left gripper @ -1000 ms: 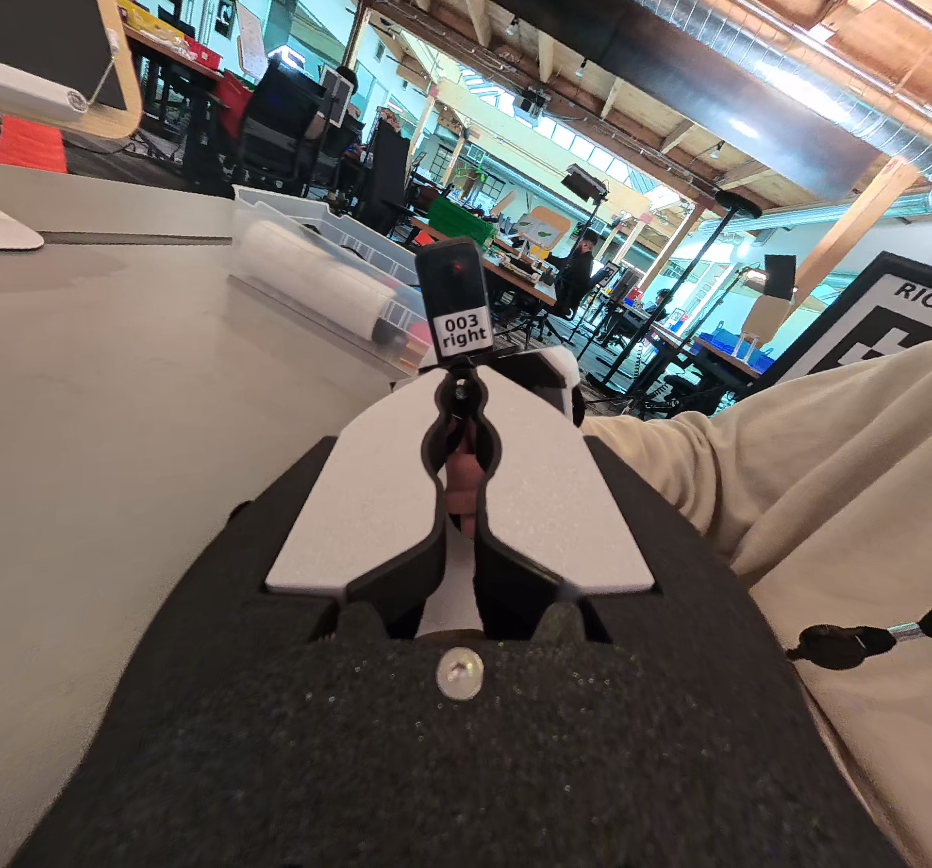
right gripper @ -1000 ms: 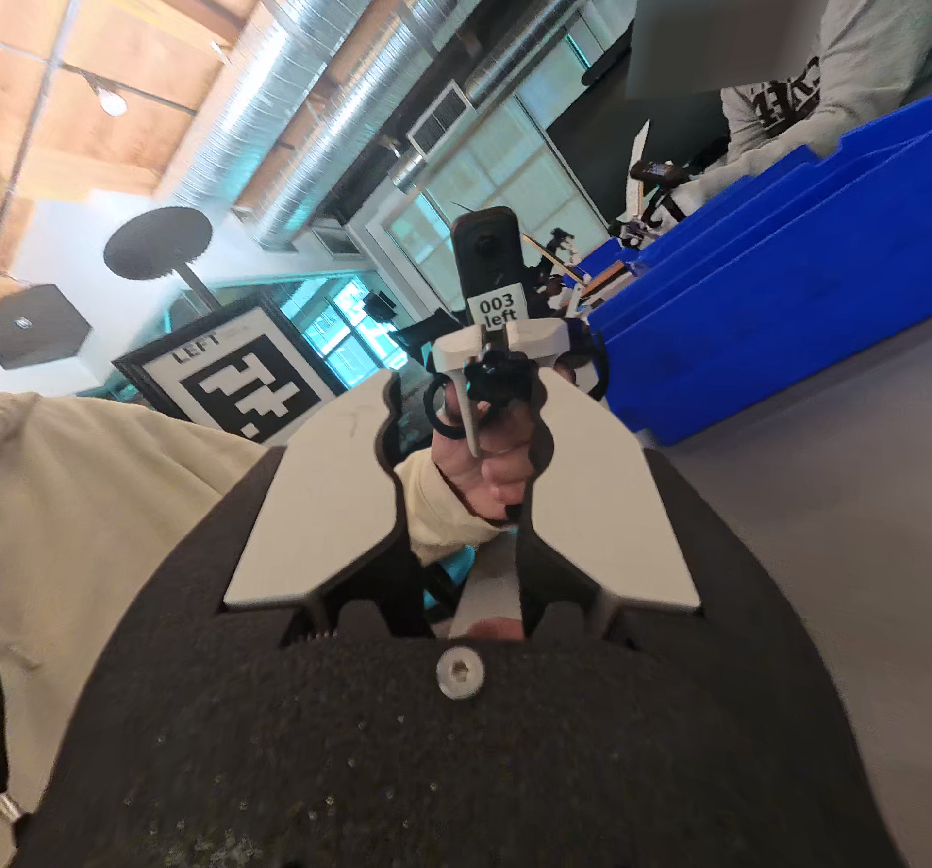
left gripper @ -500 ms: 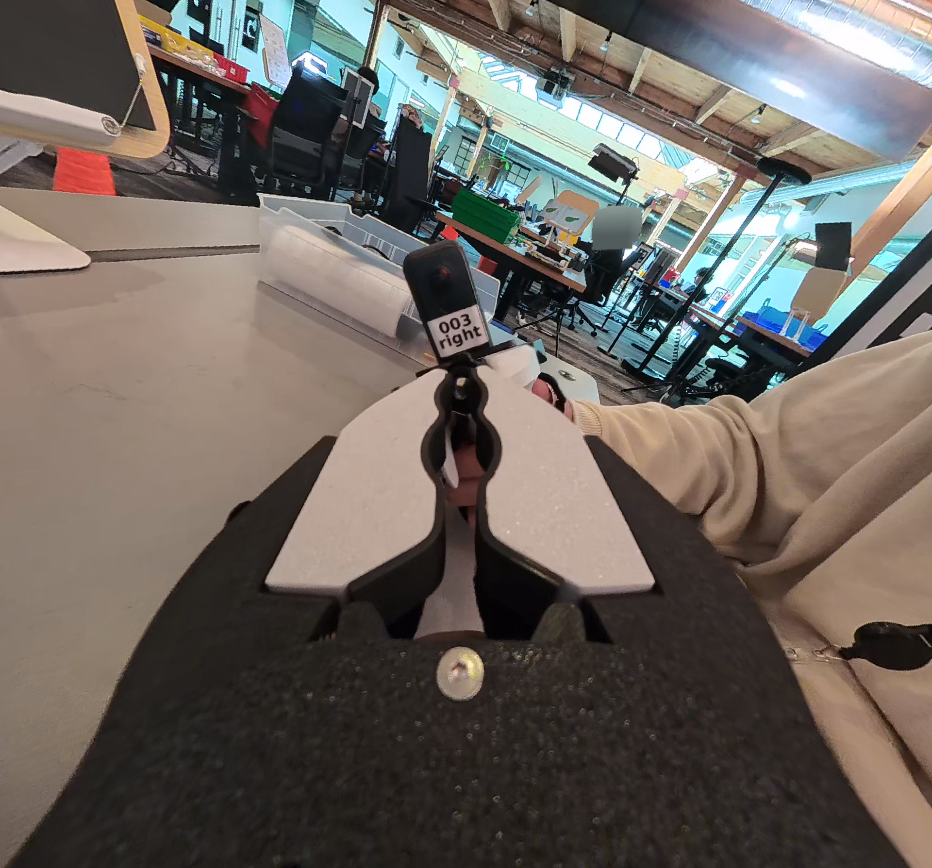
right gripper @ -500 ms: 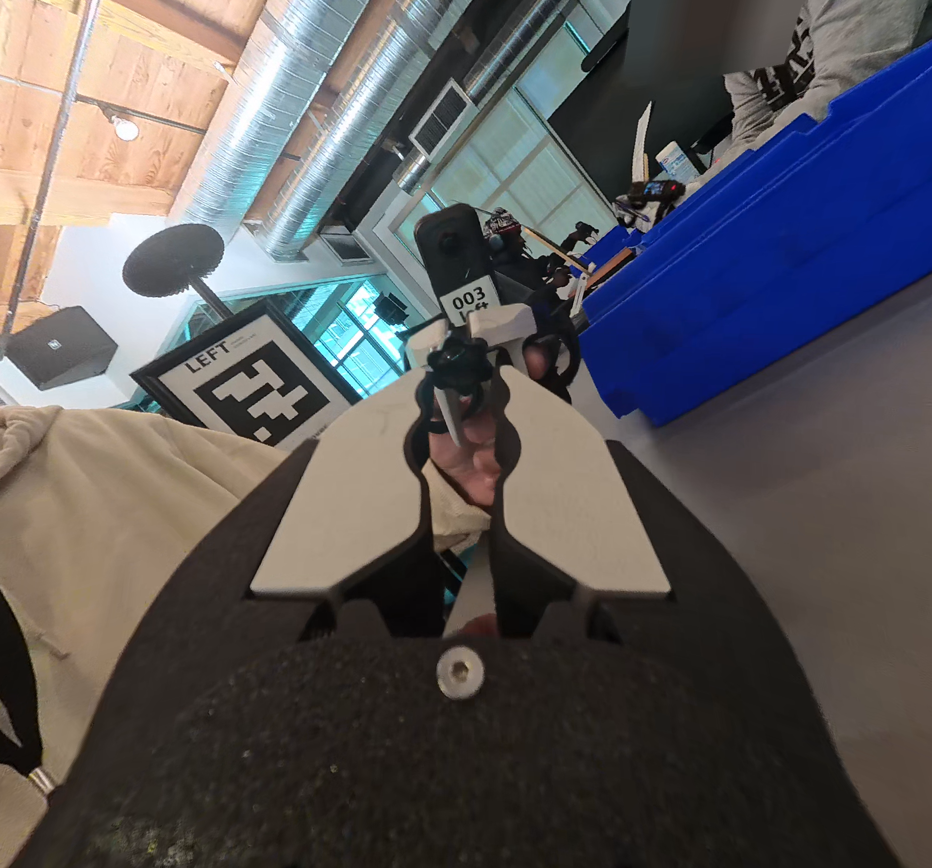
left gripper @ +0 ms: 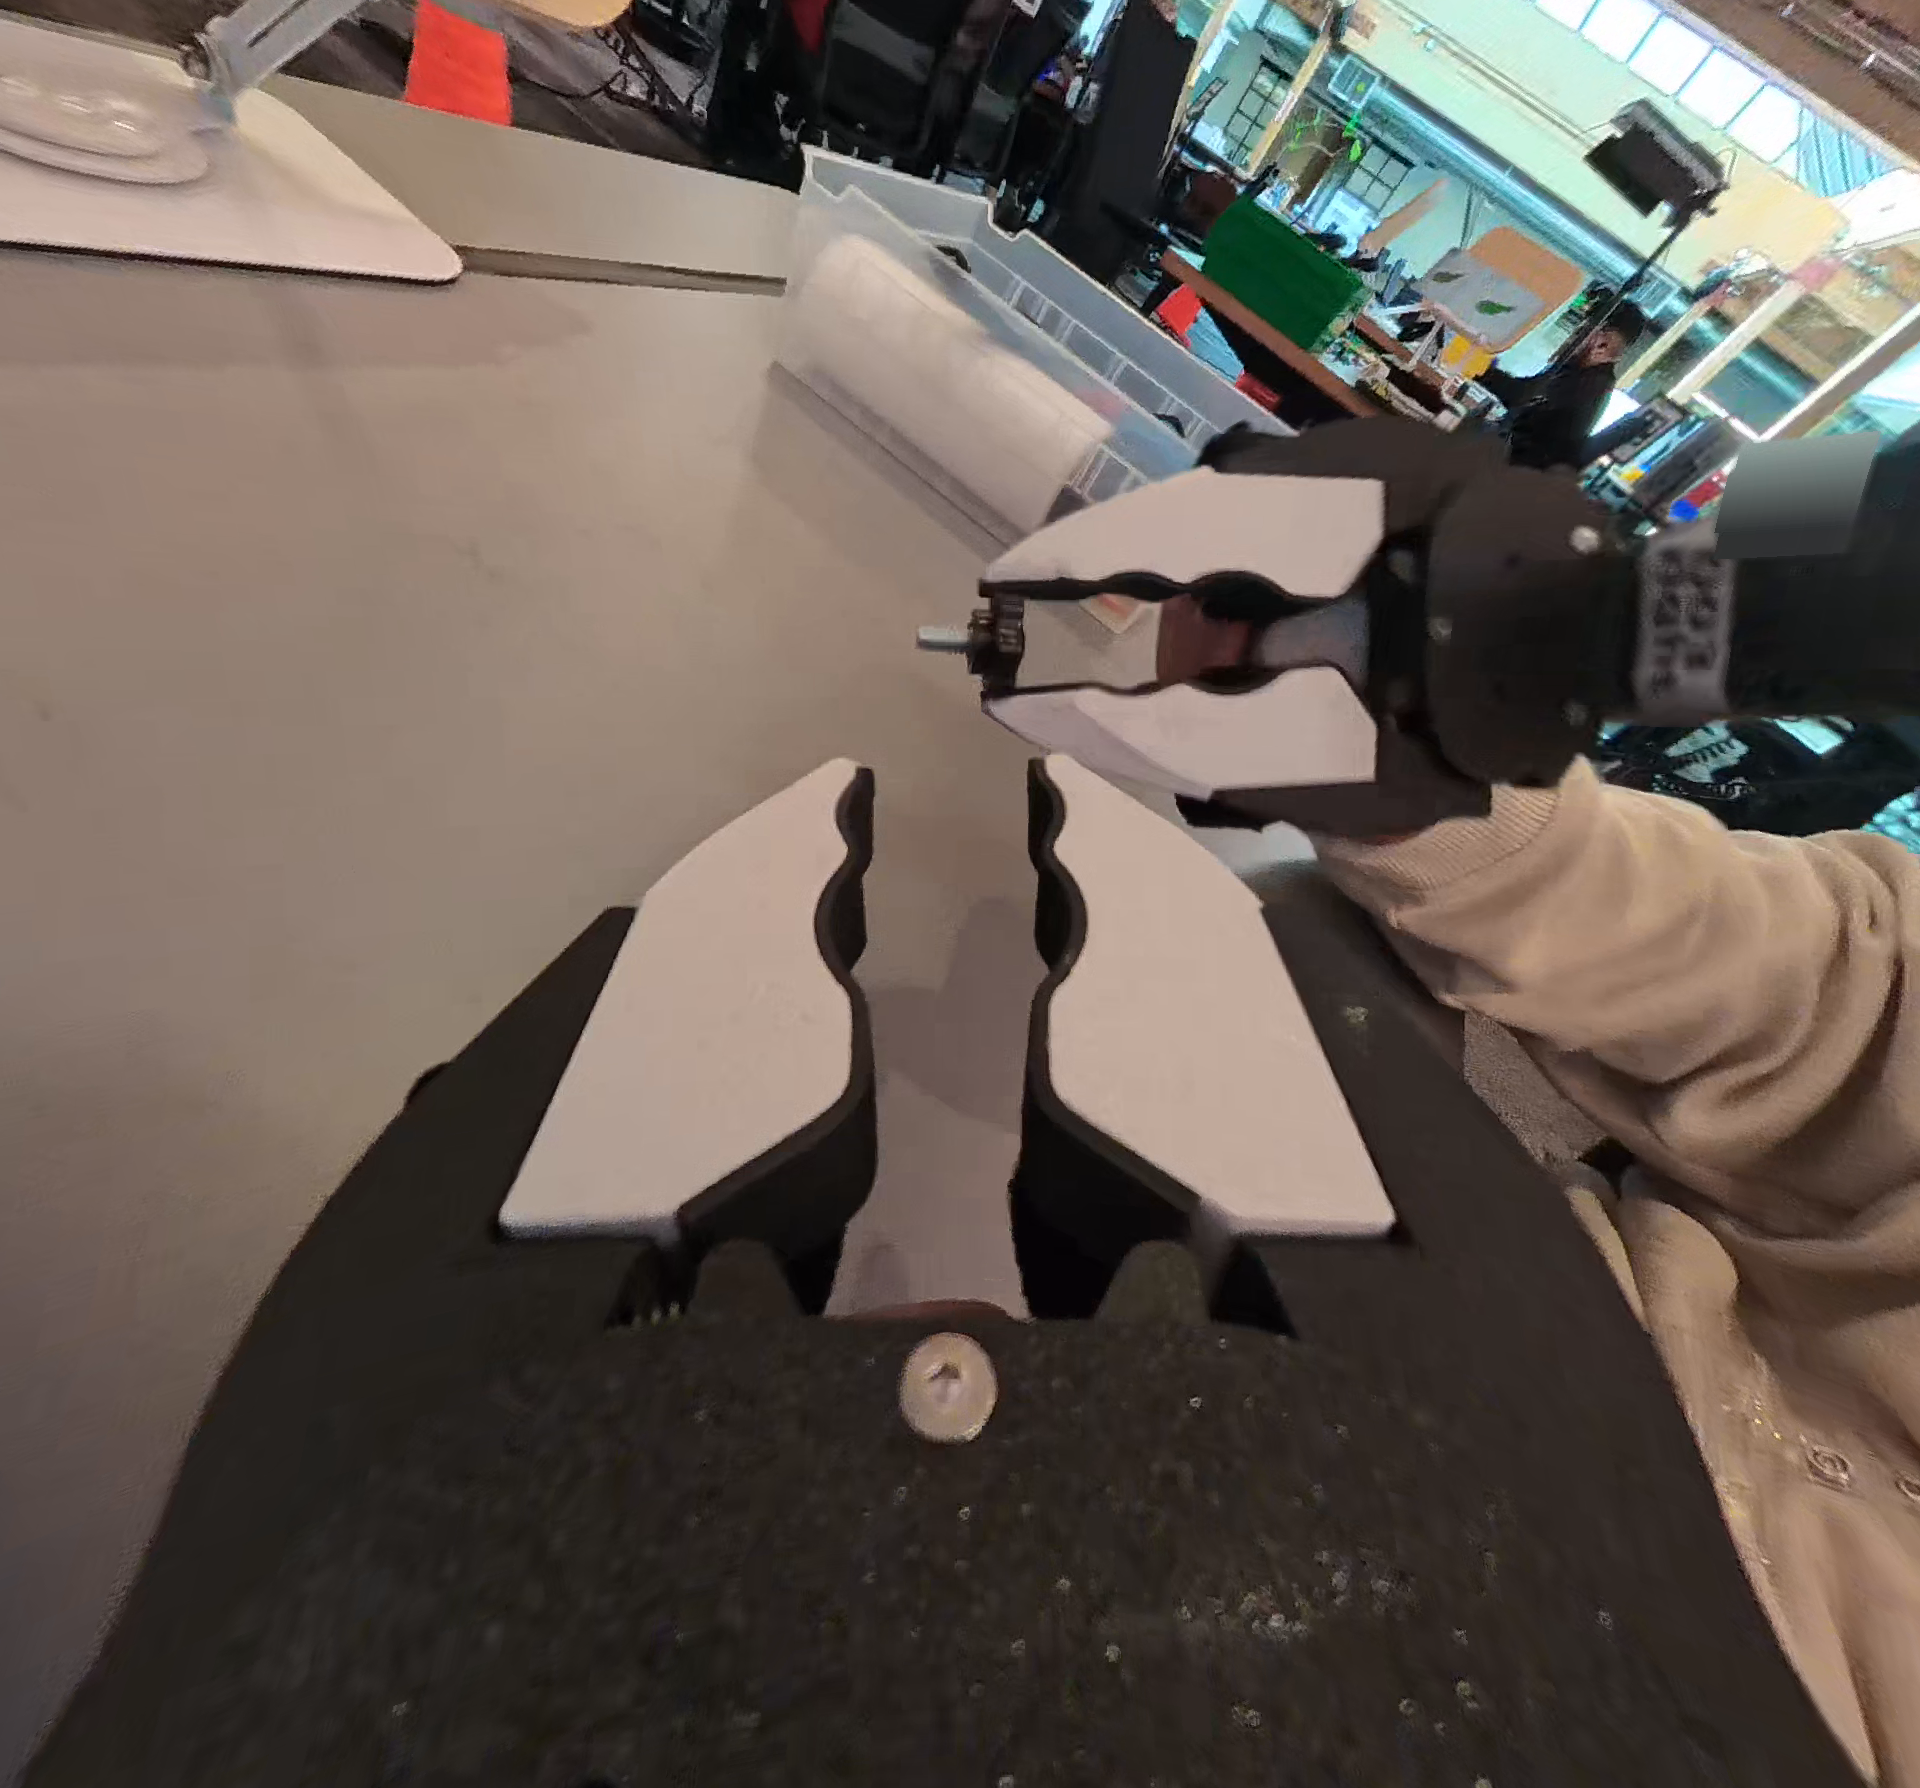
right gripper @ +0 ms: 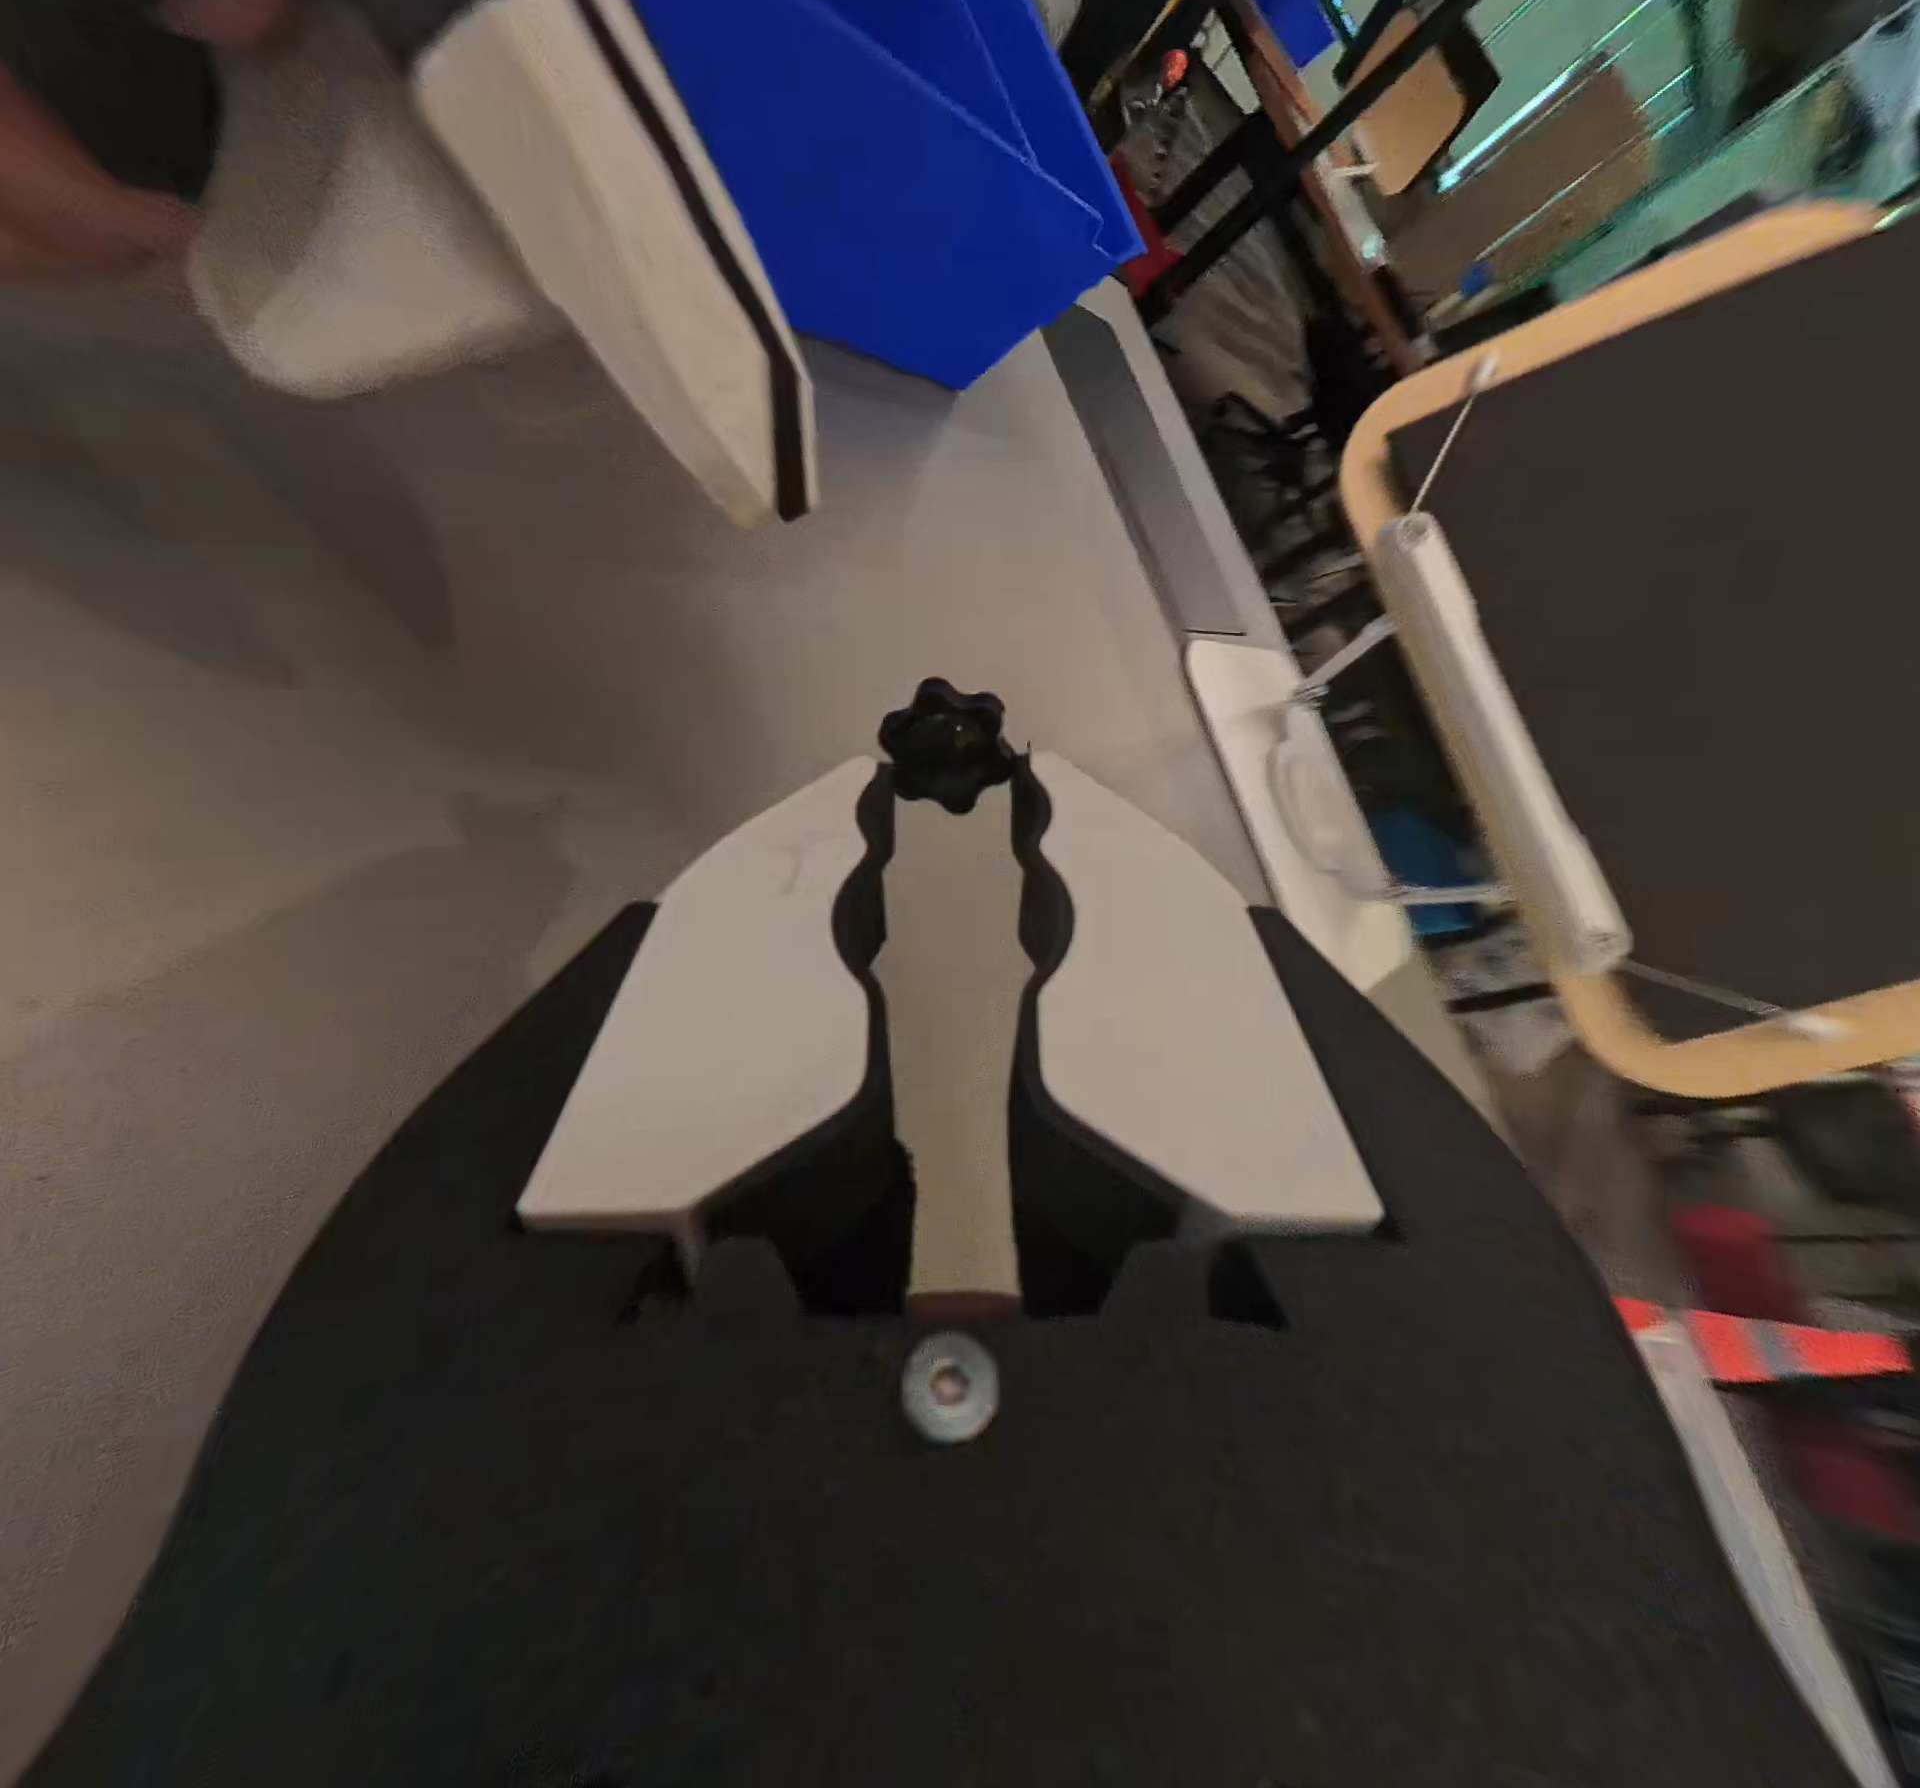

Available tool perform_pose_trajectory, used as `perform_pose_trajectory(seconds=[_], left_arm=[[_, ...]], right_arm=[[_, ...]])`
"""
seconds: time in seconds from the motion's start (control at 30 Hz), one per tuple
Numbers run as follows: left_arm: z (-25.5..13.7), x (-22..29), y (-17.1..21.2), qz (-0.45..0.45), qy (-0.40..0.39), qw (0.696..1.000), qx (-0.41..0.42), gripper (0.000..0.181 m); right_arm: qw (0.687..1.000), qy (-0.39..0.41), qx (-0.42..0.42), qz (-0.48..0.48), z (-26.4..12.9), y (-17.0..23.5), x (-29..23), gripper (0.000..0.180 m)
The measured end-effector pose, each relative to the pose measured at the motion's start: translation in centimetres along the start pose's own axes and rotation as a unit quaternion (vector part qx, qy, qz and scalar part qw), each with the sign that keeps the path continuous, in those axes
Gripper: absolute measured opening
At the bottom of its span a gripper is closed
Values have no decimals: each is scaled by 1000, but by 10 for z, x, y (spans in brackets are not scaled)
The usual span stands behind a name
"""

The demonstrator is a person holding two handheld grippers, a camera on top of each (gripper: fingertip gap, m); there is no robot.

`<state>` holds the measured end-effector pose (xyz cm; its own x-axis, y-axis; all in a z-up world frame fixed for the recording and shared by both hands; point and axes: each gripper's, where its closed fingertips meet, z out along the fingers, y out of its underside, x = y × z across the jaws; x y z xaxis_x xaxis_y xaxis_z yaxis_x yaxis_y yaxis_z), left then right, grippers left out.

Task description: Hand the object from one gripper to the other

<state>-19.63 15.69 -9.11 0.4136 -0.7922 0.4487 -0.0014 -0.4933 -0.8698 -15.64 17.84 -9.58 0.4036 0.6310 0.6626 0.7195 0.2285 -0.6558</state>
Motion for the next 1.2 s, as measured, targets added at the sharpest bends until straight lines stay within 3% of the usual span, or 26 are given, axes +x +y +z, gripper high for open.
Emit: perform_pose_trajectory(seconds=[0.2,0.67,0.7,1.07,1.2], left_arm=[[6,4,11,19,-7,999,-31,30],[9,3,20,19,3,998,-57,21],[9,5,20,20,9,998,-58,12],[7,8,18,16,18,998,-54,12],[2,8,13,-5,35,999,-38,12]], right_arm=[[991,20,-26,-130,5,-20,-28,22],[992,16,-23,-127,6,-24,-35,21],[991,18,-25,-127,6,-23,-35,21],[992,28,-4,-125,6,-25,-32,22],[999,-25,29,-34,2,-25,-32,28]])
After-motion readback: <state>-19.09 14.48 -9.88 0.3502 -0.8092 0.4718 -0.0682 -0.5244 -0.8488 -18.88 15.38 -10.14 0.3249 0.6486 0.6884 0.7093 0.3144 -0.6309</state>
